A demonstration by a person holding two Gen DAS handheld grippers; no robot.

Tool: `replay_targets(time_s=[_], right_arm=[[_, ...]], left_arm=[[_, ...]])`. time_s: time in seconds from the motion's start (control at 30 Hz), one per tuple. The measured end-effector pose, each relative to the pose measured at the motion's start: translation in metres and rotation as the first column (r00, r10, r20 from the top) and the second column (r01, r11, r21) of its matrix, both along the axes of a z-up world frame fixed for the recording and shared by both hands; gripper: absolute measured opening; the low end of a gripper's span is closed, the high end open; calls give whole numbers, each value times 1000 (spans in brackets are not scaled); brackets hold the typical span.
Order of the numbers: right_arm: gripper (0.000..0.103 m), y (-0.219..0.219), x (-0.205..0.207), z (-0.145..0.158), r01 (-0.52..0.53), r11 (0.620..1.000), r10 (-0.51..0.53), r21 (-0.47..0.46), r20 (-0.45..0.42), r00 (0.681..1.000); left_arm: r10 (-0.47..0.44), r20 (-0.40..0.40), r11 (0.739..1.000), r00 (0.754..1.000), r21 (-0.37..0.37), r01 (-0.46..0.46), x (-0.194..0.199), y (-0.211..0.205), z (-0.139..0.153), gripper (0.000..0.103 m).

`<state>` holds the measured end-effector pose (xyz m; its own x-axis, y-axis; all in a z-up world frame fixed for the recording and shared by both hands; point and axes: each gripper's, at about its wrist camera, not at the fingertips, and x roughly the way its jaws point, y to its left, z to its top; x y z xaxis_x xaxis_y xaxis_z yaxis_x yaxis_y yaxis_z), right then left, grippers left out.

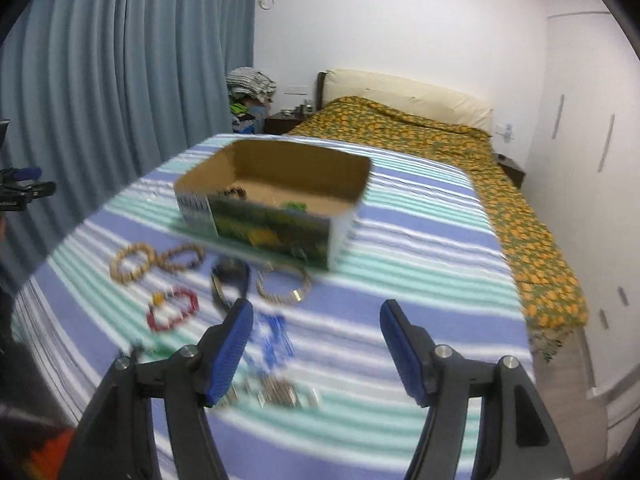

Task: Organize jewelry
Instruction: 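Withdraw both tools from the box back over the bed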

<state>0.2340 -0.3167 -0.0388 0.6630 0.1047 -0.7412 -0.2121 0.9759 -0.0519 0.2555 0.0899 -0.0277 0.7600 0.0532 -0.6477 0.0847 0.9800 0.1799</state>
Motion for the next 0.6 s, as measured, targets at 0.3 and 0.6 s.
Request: replay_targets(time_s=[0.3,0.6], right_arm=[[68,-10,-76,-55,132,990,-131,44,-24,991],[68,23,-90,-103,124,991,-120,53,-76,990]], left_arm=[[-31,-142,978,989,-210,1,-62,-28,-110,101],[-52,-158,990,986,-140,30,-64,-65,-151,101]])
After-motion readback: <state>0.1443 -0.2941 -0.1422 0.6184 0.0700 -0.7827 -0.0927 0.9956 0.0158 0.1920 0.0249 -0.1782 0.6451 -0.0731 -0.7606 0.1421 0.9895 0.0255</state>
